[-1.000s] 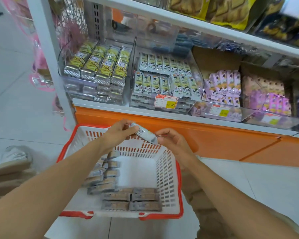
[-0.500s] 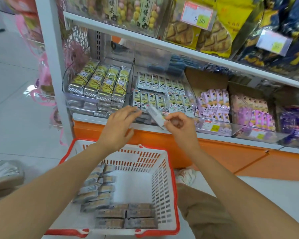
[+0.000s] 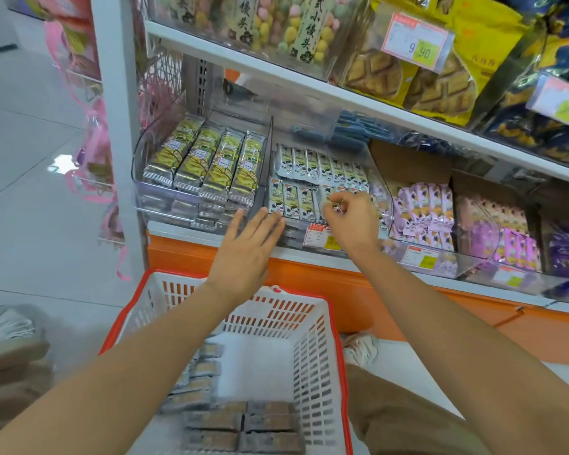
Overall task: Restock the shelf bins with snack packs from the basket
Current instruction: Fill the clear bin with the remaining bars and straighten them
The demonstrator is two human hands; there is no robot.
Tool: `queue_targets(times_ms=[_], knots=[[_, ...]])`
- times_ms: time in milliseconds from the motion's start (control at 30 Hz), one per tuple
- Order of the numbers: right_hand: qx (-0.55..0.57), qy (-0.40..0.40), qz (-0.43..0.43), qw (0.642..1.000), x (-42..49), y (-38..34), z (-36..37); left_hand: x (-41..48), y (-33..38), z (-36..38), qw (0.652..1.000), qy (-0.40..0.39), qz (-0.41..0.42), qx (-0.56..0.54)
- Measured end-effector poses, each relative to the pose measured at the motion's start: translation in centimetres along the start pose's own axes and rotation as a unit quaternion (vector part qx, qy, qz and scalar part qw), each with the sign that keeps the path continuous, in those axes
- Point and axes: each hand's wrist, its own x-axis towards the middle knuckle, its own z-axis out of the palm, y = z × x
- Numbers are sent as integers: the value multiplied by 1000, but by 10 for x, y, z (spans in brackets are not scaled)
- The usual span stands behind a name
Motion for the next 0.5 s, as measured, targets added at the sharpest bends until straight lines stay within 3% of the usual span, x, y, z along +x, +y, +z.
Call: queue_targets(times_ms=[267, 400, 500], knots=[[-4, -30, -1, 1000, -3, 4, -1, 1, 4, -1, 1000, 4, -8, -19], [97, 5, -31, 995, -28, -8, -15, -5, 1, 2, 994, 77, 6, -74], [178, -35, -62, 982, -62, -15, -20, -16, -2, 11, 991, 103, 18, -84]])
